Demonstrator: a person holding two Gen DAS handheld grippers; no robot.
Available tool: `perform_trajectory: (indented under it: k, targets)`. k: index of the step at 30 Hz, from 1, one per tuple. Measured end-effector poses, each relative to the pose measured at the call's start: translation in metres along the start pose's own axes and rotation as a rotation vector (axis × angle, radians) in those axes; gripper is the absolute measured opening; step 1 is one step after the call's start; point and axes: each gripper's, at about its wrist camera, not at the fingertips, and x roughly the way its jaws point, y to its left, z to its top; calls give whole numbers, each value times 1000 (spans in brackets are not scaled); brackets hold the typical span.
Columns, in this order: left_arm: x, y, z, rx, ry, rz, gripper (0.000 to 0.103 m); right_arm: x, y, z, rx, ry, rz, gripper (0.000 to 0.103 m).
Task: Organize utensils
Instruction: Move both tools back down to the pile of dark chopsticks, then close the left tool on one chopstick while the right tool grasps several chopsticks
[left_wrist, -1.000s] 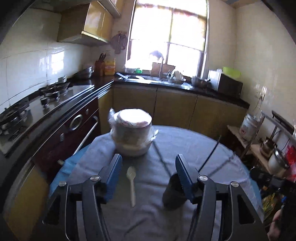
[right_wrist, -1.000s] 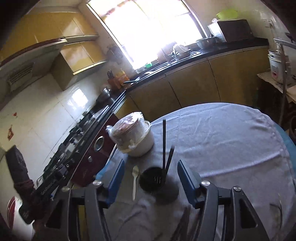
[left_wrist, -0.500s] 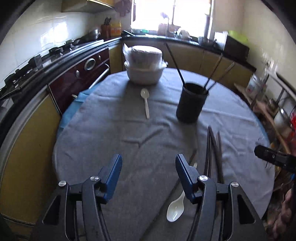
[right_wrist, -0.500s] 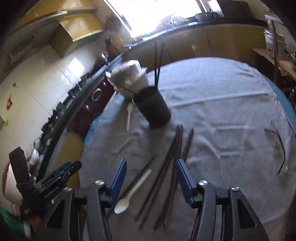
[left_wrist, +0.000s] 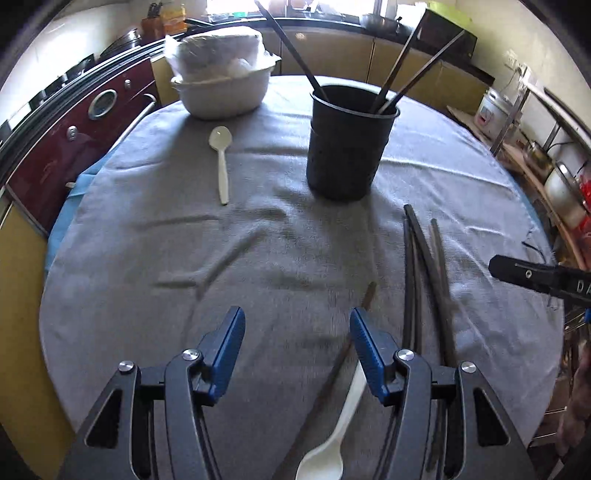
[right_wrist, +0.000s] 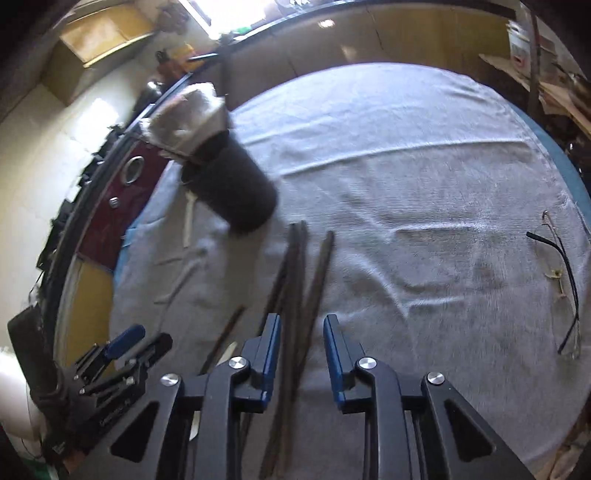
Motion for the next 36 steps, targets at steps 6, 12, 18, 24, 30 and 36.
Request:
perform_trajectory:
  k: [6,12,18,24,30,36]
  targets:
    - [37,-14,7,29,92,-58,50,28,-17,21,44,42,2,25]
    - [45,-28,12,91,116,-79,46,52,-19,40,65,87,5,25]
    - [48,-35,14,163,132,-31,42,68,-9,53,44,119,-67,21]
    - [48,-7,20,104,149,14,18,73,-2,55,23,134,-122,14]
    - [48,-5,18,109,139,17,19,81,11,57,-8,160,-140,14]
    - [45,10,20,75,135,24,5,61,26,60,7,90,-24,16]
